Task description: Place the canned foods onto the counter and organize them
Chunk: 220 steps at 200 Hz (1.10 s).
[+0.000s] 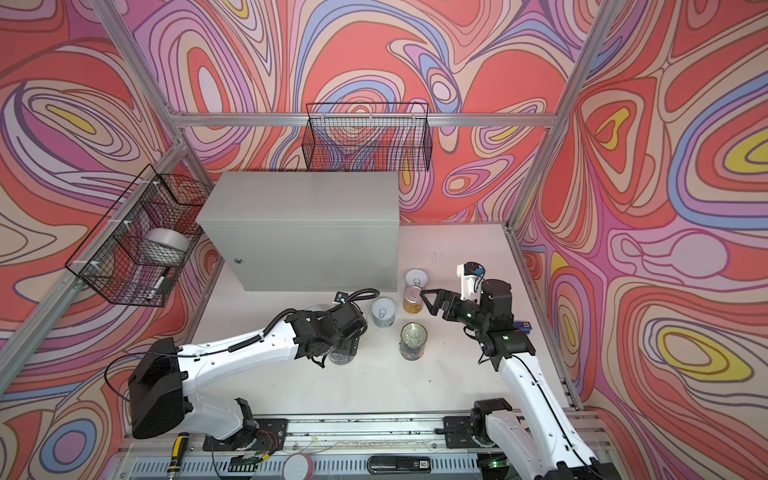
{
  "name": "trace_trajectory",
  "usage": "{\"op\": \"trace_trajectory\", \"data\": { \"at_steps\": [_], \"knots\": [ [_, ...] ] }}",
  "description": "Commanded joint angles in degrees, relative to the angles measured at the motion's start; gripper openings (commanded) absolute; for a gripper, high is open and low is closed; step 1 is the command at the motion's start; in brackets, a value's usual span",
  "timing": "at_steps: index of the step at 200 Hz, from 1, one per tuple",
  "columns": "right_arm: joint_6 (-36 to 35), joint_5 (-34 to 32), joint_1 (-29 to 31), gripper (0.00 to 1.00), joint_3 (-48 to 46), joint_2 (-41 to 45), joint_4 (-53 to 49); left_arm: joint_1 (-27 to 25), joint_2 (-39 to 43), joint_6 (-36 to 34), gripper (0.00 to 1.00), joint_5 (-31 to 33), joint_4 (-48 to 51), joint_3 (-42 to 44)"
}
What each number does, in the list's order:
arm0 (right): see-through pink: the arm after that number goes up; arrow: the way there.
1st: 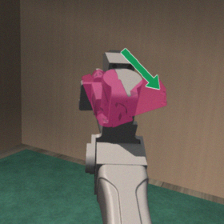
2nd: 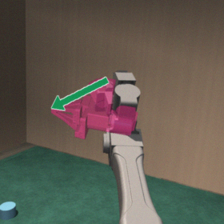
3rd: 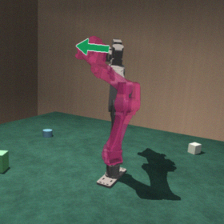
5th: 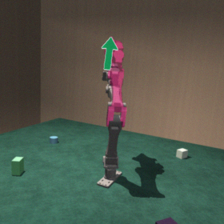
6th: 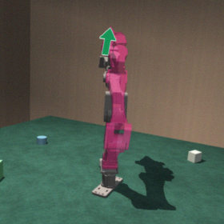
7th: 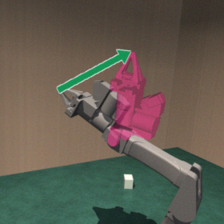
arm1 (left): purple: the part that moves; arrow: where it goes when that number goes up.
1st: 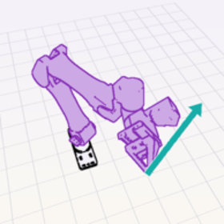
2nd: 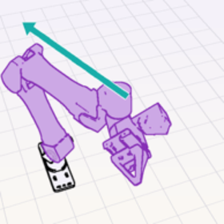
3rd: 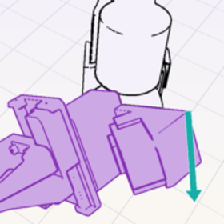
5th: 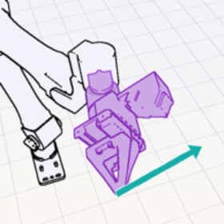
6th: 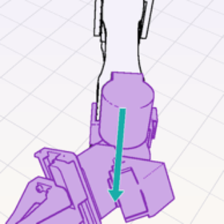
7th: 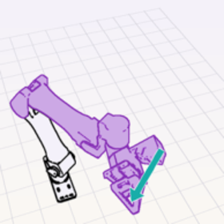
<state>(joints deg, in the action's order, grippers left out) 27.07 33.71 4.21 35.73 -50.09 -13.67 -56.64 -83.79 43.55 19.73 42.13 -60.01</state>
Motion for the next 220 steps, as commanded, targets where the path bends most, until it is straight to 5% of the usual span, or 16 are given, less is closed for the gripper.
{"op": "trace_trajectory", "data": {
  "at_steps": [1,86,220],
  "knots": [
    [1.8,2.4,0.2,0.99,-1.2,-0.3,3.6,0.7,3.1,-0.8,0.47,3.1,2.6,-3.9],
    [-3.2,-5.1,9.3,0.98,1.2,-1.7,3.8,7.9,9.1,-7.6,0.46,2.0,8.8,-11.9],
    [-15.3,-19.4,34.7,0.99,6.5,-11.9,14.2,9.3,0.0,-15.8,0.43,-2.5,26.9,-47.0]
  ]
}}
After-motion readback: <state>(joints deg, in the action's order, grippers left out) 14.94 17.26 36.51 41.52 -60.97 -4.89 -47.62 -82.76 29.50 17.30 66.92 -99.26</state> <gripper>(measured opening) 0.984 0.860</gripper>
